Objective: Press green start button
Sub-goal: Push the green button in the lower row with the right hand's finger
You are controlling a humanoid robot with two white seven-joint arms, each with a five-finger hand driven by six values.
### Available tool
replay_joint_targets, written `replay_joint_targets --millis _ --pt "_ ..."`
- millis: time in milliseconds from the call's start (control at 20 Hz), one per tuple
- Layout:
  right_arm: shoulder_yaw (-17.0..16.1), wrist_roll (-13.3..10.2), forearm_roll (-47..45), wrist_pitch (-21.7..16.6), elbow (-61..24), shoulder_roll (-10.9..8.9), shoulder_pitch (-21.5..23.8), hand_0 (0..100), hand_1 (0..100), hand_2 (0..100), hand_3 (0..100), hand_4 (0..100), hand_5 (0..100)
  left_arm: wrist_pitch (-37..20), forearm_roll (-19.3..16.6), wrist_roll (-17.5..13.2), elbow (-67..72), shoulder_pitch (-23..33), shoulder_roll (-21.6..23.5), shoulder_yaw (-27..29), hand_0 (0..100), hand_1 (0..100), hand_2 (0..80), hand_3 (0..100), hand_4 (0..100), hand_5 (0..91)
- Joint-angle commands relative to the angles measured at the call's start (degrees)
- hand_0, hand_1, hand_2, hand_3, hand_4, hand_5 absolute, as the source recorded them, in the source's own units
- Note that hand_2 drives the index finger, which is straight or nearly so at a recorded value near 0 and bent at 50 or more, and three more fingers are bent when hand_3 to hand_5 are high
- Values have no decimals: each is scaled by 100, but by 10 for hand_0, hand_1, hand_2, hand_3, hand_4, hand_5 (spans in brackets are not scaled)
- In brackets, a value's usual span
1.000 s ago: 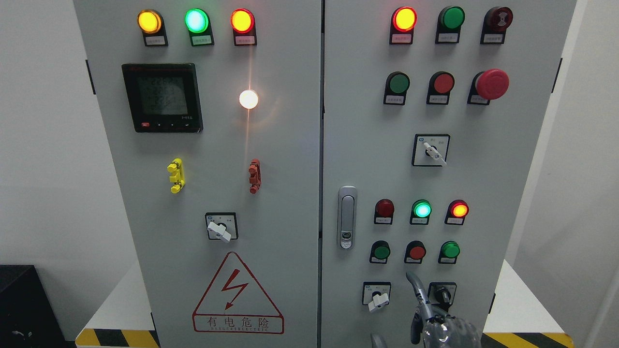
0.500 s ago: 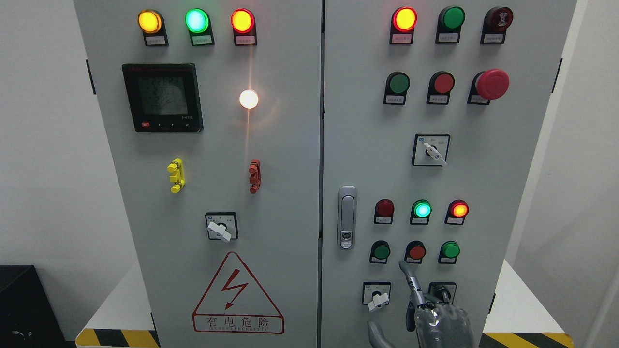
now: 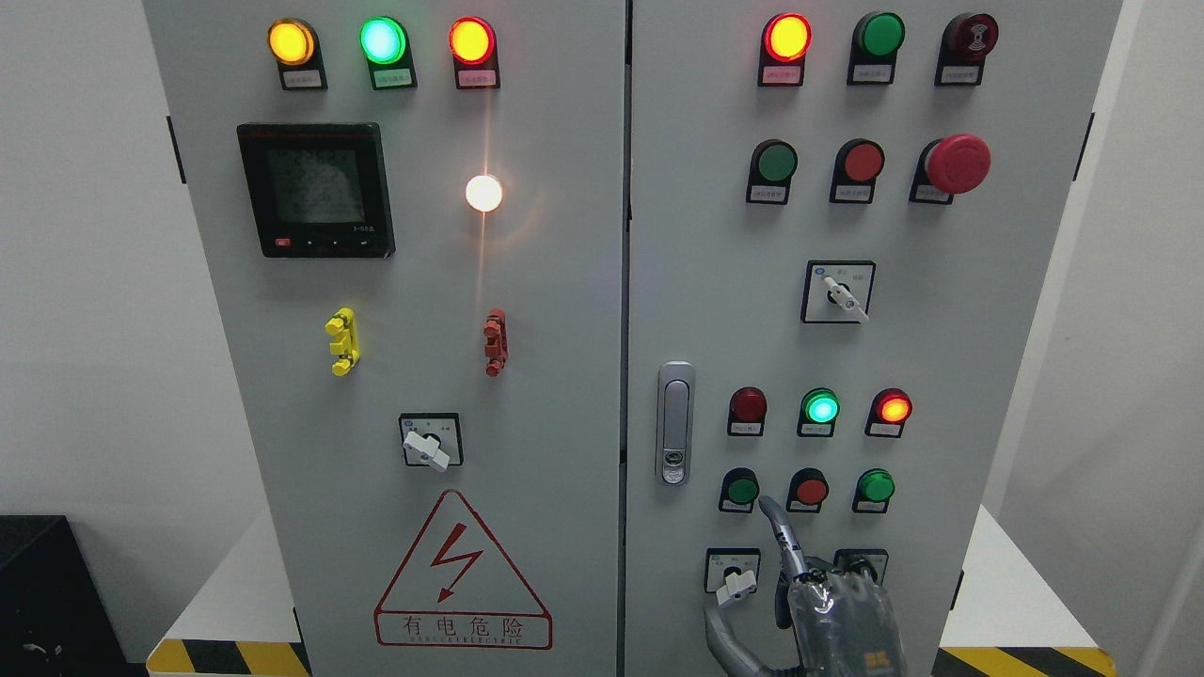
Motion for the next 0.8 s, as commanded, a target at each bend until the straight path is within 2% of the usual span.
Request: replay_joint_targets --millis 0,750 --pt "49 5 11 1 444 12 -180 318 322 0 937 864 984 2 0 -4 -158 -132 0 0 120 556 0 0 0 0" --pt "85 22 12 19 664 12 -329 333 319 0 941 865 980 2 0 -4 -158 -132 0 0 120 556 0 0 0 0"
